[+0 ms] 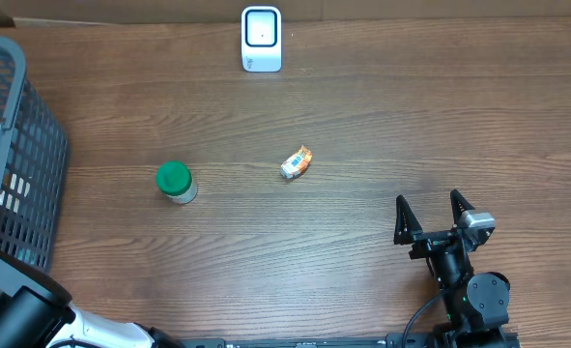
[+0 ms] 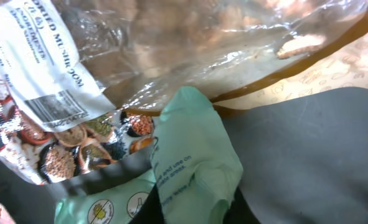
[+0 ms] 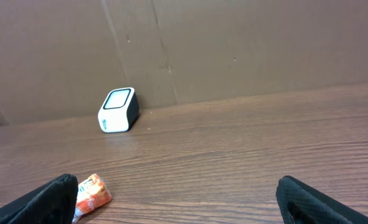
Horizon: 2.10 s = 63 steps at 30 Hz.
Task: Scan the item barcode
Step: 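Reach the left gripper into the basket and grasp the mint-green packet, then carry the mint-green packet out and drop it beside the orange packet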
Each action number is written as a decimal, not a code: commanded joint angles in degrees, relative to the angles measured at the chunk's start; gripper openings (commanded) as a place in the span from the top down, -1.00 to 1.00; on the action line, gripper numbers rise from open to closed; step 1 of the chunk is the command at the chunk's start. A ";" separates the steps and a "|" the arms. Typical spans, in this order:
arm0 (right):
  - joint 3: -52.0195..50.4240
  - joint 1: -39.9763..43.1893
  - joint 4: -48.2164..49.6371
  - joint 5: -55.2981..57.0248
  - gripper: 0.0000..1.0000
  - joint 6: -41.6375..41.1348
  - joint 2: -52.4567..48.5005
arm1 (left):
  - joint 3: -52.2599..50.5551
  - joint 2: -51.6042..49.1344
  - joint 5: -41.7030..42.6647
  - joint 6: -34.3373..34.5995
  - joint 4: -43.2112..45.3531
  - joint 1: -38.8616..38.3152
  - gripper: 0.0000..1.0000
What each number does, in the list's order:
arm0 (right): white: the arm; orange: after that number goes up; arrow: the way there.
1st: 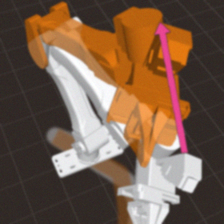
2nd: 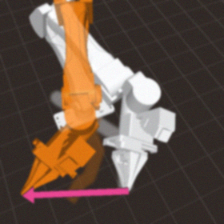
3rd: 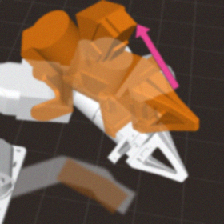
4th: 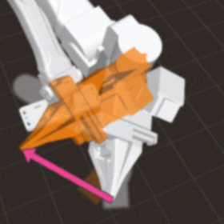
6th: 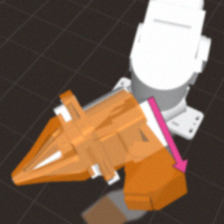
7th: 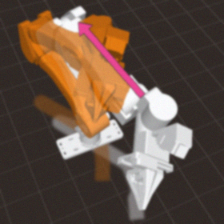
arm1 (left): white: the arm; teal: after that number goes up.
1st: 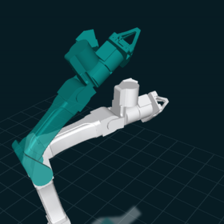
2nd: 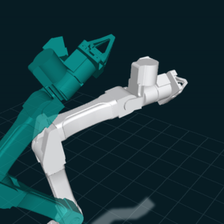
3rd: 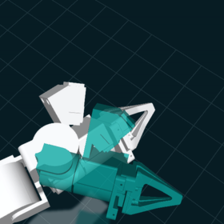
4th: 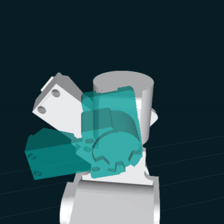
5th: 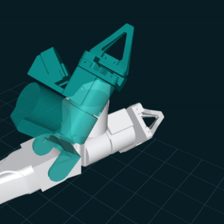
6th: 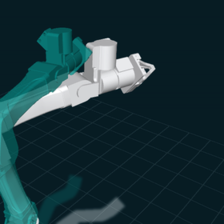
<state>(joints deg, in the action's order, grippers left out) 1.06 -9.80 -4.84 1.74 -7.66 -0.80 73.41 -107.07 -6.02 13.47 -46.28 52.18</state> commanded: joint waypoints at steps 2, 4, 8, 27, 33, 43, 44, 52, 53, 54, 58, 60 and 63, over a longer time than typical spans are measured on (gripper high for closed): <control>-0.61 -0.09 0.17 0.04 -1.00 0.24 0.63 | 1.77 -2.32 4.59 0.85 -4.35 -0.50 0.92; -0.61 -0.09 0.17 0.04 -1.00 0.26 0.63 | 4.70 -2.32 4.79 0.87 -7.06 -0.50 0.92; -0.61 -0.09 0.17 0.04 -1.00 0.26 0.63 | 14.36 -2.32 8.96 0.90 -14.75 -0.50 0.92; -0.61 -0.09 0.17 0.04 -0.99 0.26 0.63 | 73.18 1.03 42.66 9.53 -39.89 -5.73 0.92; -0.61 -0.09 0.17 0.04 -1.00 0.26 0.63 | 73.85 5.18 36.89 1.62 -45.81 -20.02 0.92; -0.61 -0.09 0.17 0.04 -1.00 0.26 0.63 | 62.77 3.93 11.04 5.33 -49.86 -54.31 0.91; -0.61 -0.09 0.17 0.04 -1.00 0.26 0.63 | 60.72 3.52 8.57 7.80 -49.79 -56.68 0.91; -0.61 -0.09 0.17 0.04 -1.00 0.26 0.63 | 33.70 2.16 4.94 27.39 -37.33 -69.70 0.92; -0.61 -0.09 0.17 0.04 -1.00 0.24 0.63 | 30.42 2.16 4.94 28.89 -34.84 -70.51 0.92; -0.61 -0.09 0.17 0.04 -1.00 0.24 0.63 | 26.77 2.16 4.94 30.49 -31.91 -71.32 0.91; -0.61 -0.09 0.17 0.04 -1.00 0.24 0.63 | 14.51 2.16 4.98 33.31 -20.15 -73.05 0.92; -0.61 -0.09 0.17 0.04 -1.00 0.26 0.63 | 9.92 2.16 5.97 33.48 -14.86 -73.22 0.86; -0.61 -0.09 0.17 0.04 -1.00 0.26 0.63 | 5.60 2.16 7.10 32.74 -8.66 -73.20 -0.30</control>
<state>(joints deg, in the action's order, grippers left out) 1.06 -9.80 -4.82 1.72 -7.64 -0.73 82.24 -105.34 0.80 44.12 -58.54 -21.19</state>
